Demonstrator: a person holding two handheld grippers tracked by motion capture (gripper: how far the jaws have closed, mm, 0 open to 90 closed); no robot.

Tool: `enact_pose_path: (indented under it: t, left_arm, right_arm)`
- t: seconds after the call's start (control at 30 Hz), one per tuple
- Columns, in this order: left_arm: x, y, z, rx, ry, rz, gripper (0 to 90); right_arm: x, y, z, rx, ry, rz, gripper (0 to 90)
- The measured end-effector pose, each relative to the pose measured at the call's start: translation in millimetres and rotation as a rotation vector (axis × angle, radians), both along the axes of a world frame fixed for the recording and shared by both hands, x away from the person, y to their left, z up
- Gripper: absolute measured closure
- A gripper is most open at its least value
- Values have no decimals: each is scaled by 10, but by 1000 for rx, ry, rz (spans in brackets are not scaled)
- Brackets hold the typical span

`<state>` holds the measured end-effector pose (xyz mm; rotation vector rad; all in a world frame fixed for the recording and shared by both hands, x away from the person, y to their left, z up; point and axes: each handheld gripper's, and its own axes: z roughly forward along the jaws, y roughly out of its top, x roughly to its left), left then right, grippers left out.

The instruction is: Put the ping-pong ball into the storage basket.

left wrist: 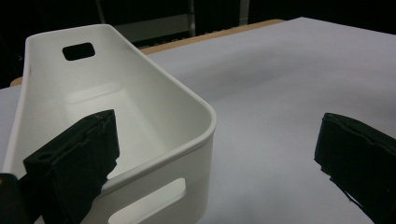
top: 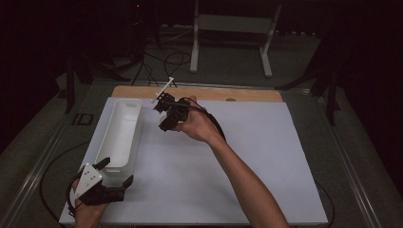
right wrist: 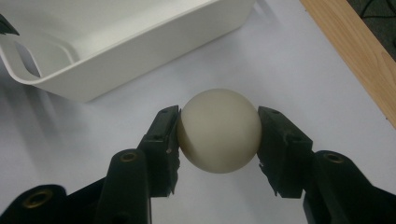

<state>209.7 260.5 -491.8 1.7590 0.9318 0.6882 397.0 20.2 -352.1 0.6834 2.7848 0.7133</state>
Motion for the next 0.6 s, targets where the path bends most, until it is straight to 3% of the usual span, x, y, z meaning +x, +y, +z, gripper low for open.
enact_pose_path:
  t: [0.6]
  left_arm:
    - [0, 0, 0, -4, 0, 1, 3]
  right_arm:
    - [-28, 153, 37, 12, 1, 18, 509]
